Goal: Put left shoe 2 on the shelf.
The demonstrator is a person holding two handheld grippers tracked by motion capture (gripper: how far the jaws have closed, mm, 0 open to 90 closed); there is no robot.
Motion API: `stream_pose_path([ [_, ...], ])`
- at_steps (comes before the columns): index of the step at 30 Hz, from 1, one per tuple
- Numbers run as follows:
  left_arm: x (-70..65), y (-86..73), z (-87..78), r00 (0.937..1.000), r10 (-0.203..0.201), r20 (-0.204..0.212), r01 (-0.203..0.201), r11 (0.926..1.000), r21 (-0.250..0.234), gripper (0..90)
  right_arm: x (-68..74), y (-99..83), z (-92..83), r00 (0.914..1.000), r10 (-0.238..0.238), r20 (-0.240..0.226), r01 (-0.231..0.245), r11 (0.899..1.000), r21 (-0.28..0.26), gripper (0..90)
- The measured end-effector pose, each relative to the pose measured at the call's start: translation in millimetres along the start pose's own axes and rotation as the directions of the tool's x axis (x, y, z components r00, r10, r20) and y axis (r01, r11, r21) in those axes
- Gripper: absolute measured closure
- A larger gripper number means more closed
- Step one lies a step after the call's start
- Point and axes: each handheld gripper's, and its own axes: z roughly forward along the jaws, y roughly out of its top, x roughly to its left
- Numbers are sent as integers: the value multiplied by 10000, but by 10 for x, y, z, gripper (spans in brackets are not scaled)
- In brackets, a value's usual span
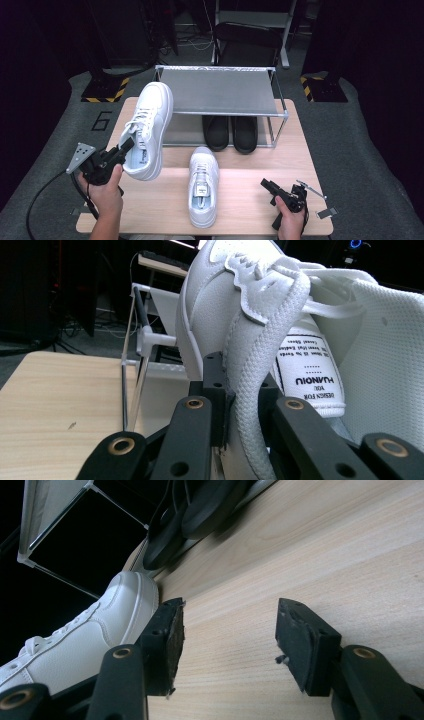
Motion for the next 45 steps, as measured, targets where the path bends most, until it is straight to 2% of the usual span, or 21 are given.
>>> stream_pose_path([
  [5, -23, 36, 47, 10000, 45, 20, -45, 9999, -133, 825, -7, 0, 0, 10000, 23, -19, -23, 10000, 14, 449],
  [20, -51, 158, 226, 9999, 52, 112, -51, 10000, -54, 823, -15, 1, -5, 9997, 257, -5, -257, 9996, 78, 448],
  [28, -79, 228, 343, 9998, 105, 189, -101, 9997, -219, 824, -27, 3, -22, 9997, 244, -5, -244, 9997, -64, 448],
  [32, -87, 262, 439, 9997, 52, 238, -48, 9999, -150, 825, -44, -1, -14, 9993, 346, 161, -347, 9994, 9, 451],
  [33, -94, 270, 468, 9998, 69, 211, -66, 9999, -153, 825, -47, -2, -6, 9988, 484, 63, -484, 9988, 21, 448],
  [36, -105, 292, 555, 9995, 89, 308, -84, 9999, -140, 825, -48, 12, 3, 9996, 288, 58, -288, 9996, -15, 446],
  [37, -112, 296, 588, 9994, 85, 331, -79, 9998, -184, 825, -39, 12, 7, 9992, 401, -42, -401, 9992, -52, 445],
  [39, -129, 307, 656, 9994, 116, 337, -111, 9998, -148, 825, -36, 12, -10, 9993, 360, 68, -360, 9994, -8, 445],
  [40, -136, 312, 677, 9993, 110, 361, -107, 9999, -91, 825, -36, 11, -15, 9991, 422, -72, -423, 9991, -100, 445],
  [42, -156, 321, 742, 9993, 171, 320, -168, 9998, -112, 825, -32, 16, -30, 9990, 442, -72, -443, 9989, -171, 444],
  [43, -164, 328, 783, 9993, 119, 345, -114, 9998, -132, 825, -40, 18, -36, 9995, 256, -178, -260, 9994, -228, 444],
  [45, -182, 354, 868, 9995, 37, 320, -32, 9999, -138, 825, -21, 28, -62, 9990, 340, -275, -351, 9987, -383, 442],
])
